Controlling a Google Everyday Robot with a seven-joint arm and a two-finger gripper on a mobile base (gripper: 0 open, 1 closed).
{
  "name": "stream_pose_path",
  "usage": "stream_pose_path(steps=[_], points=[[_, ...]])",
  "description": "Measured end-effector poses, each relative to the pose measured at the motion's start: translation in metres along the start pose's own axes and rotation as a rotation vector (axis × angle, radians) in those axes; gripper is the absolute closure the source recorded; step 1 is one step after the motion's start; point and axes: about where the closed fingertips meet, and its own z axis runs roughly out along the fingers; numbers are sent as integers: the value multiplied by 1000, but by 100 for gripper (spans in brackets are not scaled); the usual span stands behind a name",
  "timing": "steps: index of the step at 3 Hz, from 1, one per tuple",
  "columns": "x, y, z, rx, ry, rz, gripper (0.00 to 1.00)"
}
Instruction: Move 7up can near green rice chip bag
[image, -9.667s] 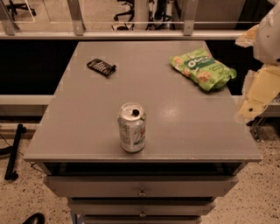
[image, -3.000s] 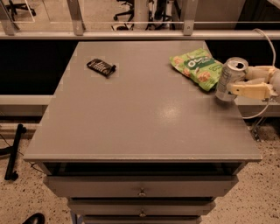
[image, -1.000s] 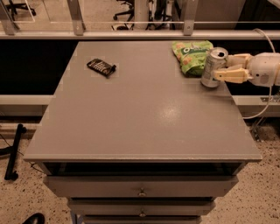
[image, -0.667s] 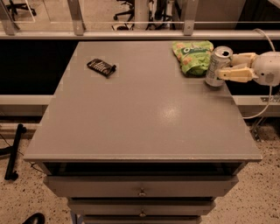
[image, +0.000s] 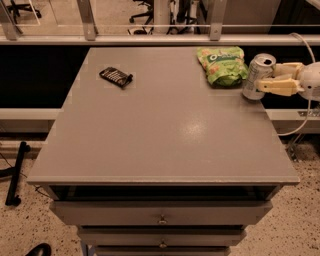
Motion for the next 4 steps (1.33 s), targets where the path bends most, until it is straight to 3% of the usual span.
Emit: stream_pose_path(steps=[3, 4], points=[[12, -10, 3, 27, -25, 54, 12], [15, -9, 6, 24, -27, 68, 0]])
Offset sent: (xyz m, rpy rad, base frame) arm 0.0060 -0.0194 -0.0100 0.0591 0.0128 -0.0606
